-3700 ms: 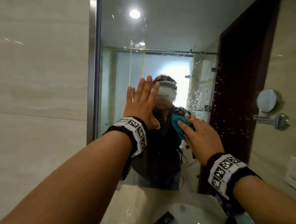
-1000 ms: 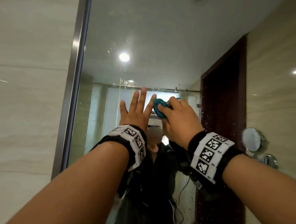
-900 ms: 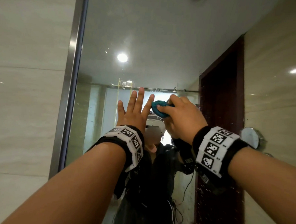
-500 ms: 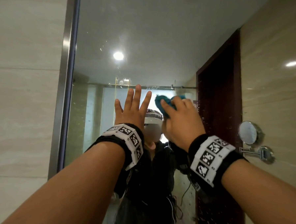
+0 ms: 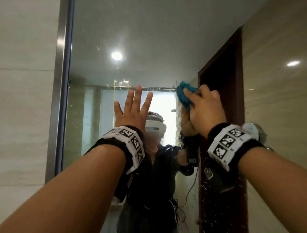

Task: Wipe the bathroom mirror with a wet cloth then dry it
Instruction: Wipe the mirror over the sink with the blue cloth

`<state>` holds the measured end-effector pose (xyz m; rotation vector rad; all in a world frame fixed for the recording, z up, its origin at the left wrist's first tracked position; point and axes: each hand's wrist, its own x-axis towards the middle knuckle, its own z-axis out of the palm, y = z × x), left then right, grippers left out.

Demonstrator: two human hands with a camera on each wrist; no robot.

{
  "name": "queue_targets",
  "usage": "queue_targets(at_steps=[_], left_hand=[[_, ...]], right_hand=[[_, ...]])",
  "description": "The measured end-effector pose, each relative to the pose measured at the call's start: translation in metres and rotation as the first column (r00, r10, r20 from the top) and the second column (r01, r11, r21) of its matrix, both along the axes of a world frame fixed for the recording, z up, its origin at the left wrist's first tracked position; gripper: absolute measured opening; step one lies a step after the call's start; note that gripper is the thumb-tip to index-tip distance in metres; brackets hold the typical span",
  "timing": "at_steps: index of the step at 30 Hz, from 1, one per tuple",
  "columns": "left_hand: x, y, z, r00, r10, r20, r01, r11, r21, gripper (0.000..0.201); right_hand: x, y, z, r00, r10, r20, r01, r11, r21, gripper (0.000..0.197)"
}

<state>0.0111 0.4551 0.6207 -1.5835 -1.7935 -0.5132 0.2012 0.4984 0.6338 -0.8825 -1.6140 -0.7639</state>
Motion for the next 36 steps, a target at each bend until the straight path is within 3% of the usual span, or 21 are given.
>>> queue_targets(at_steps=[6, 11, 16, 18, 22, 27, 30, 32, 36], left_hand=[[0.003, -0.002, 0.001, 0.999, 0.040, -0.014, -0.040, 0.999, -0.008, 0.159], [0.004, -0.005, 0.001, 0.999, 0.031, -0.010, -0.031, 0.999, -0.026, 0.159], [0.005, -0.007, 0.001, 1.000, 0.017, 0.015, -0.017, 0.999, -0.033, 0.160], [0.005, -0.006, 0.001, 1.000, 0.026, 0.013, -0.025, 0.999, -0.030, 0.160], [0.008, -0.006, 0.002, 0.998, 0.031, 0.047, -0.029, 0.999, -0.033, 0.162], [0.012, -0.007, 0.001, 0.996, 0.052, 0.072, -0.050, 0.998, -0.034, 0.162], [0.016, -0.008, 0.000, 0.995, 0.060, 0.085, -0.057, 0.998, -0.039, 0.162], [0.017, -0.008, -0.001, 0.994, 0.056, 0.092, -0.053, 0.998, -0.043, 0.162], [0.015, -0.006, -0.003, 0.994, 0.046, 0.095, -0.042, 0.998, -0.039, 0.163]], right_hand=[[-0.030, 0.000, -0.061, 0.969, -0.013, 0.247, 0.012, 1.000, 0.004, 0.062], [-0.019, -0.018, -0.040, 0.937, -0.010, 0.349, 0.047, 0.994, -0.098, 0.049], [0.037, -0.009, 0.012, 0.998, -0.056, -0.009, 0.054, 0.984, -0.168, 0.045], [0.053, -0.001, 0.021, 0.992, -0.127, -0.025, 0.120, 0.974, -0.194, 0.047], [0.044, -0.003, -0.006, 0.996, -0.075, 0.041, 0.080, 0.986, -0.146, 0.049], [0.010, -0.008, -0.072, 0.931, 0.024, 0.365, 0.023, 0.992, -0.124, 0.064], [0.006, -0.008, -0.070, 0.897, 0.035, 0.441, 0.038, 0.987, -0.154, 0.061], [0.015, -0.006, -0.046, 0.924, 0.001, 0.382, 0.061, 0.987, -0.152, 0.052], [0.034, -0.004, 0.000, 0.996, -0.029, 0.082, 0.042, 0.986, -0.159, 0.046]])
